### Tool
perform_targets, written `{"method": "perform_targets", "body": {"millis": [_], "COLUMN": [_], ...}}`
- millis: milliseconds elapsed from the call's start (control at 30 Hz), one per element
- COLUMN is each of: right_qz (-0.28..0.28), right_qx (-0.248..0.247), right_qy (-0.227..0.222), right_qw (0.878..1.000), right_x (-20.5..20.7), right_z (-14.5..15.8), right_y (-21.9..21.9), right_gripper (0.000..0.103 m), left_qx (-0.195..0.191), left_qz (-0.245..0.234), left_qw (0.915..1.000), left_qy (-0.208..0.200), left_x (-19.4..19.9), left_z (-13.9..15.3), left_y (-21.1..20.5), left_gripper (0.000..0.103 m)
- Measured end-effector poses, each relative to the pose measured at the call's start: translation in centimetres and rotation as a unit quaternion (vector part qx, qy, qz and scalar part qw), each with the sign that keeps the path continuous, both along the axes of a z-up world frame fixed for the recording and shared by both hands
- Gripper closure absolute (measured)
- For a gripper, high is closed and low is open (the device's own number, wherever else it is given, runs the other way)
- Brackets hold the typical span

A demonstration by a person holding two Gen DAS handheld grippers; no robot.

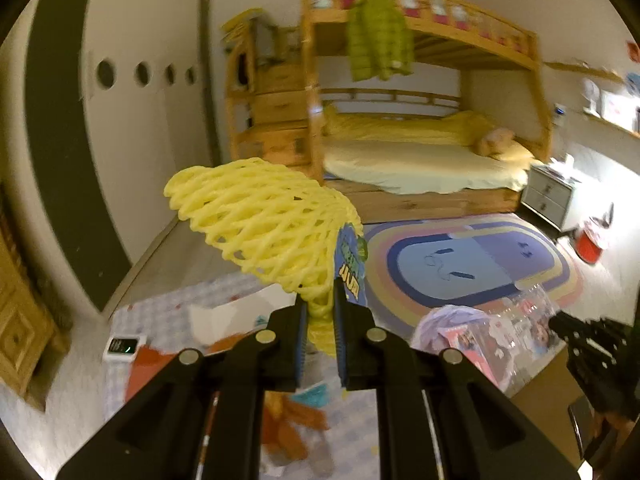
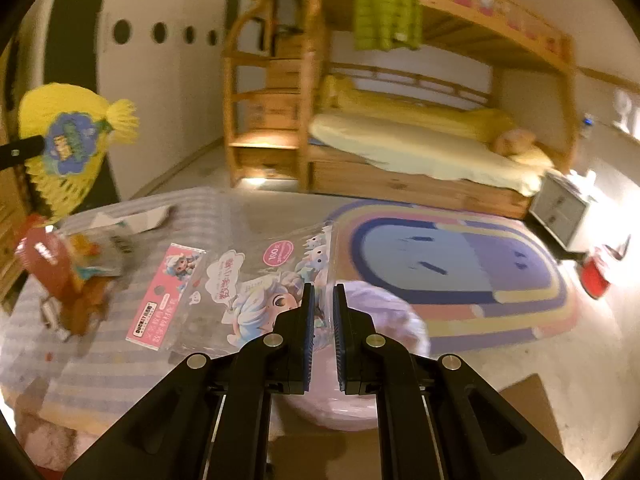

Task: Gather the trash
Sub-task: 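Open the right tool over the pink bin while the left tool drops the yellow net in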

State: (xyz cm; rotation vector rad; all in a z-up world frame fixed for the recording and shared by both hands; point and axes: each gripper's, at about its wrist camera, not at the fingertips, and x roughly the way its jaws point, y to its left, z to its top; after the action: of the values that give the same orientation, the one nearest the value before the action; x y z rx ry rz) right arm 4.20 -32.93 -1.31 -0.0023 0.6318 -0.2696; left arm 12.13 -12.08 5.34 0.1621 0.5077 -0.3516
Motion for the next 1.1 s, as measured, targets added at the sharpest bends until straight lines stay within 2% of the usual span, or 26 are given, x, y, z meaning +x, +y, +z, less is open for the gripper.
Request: {"method": "perform_targets", "body": {"millis": [133,267,433,567,633,700,733,933,1100], "right_qz": [-0.051,-0.092,-0.13,-0.135,-0.128,-0.122,-0.117,-0.112,-0.118], "right_qx": [-0.011,-0.03,-0.05,-0.045,-0.03,-0.024,-0.017,0.019,0.021], "right_qy": [0.023,0.065,0.114,0.132,0.139,0.138,0.134,0.1,0.066], "right_qw": [0.998,0.993,0.984,0.981,0.982,0.983,0.984,0.988,0.991], "right_x": [-0.4,0.3,2.2,3.8,4.5,4.5,4.4,2.3,-0.1], "right_z": [-1.5,-4.3,-7.6,-9.6,-10.3,-10.6,-10.4,-7.9,-5.0], "right_y": [-3.1,-5.6,-7.9,-9.0,-9.2,-9.3,-9.3,-10.1,-10.2], "right_gripper": [0.094,0.093,0.091,0.09,0.078,0.069,0.067,0.064,0.061], "left_qx": [0.021,0.031,0.045,0.05,0.053,0.059,0.06,0.07,0.087], "left_qz": [-0.041,-0.074,-0.097,-0.109,-0.113,-0.116,-0.117,-0.136,-0.157], "left_qw": [0.9989,0.9963,0.9928,0.9904,0.9896,0.9886,0.9882,0.9847,0.9799], "left_qy": [0.0,0.029,0.053,0.068,0.072,0.076,0.078,0.085,0.088], "left_x": [-0.8,-0.4,-0.2,-0.1,0.1,0.2,0.3,0.3,0.5], "left_z": [-2.3,-5.8,-8.7,-10.3,-10.7,-11.3,-11.5,-12.5,-14.0], "left_y": [-4.7,-8.8,-11.7,-13.0,-13.2,-13.6,-13.7,-15.7,-18.9], "left_gripper": [0.093,0.093,0.093,0.093,0.093,0.093,0.093,0.093,0.092]}}
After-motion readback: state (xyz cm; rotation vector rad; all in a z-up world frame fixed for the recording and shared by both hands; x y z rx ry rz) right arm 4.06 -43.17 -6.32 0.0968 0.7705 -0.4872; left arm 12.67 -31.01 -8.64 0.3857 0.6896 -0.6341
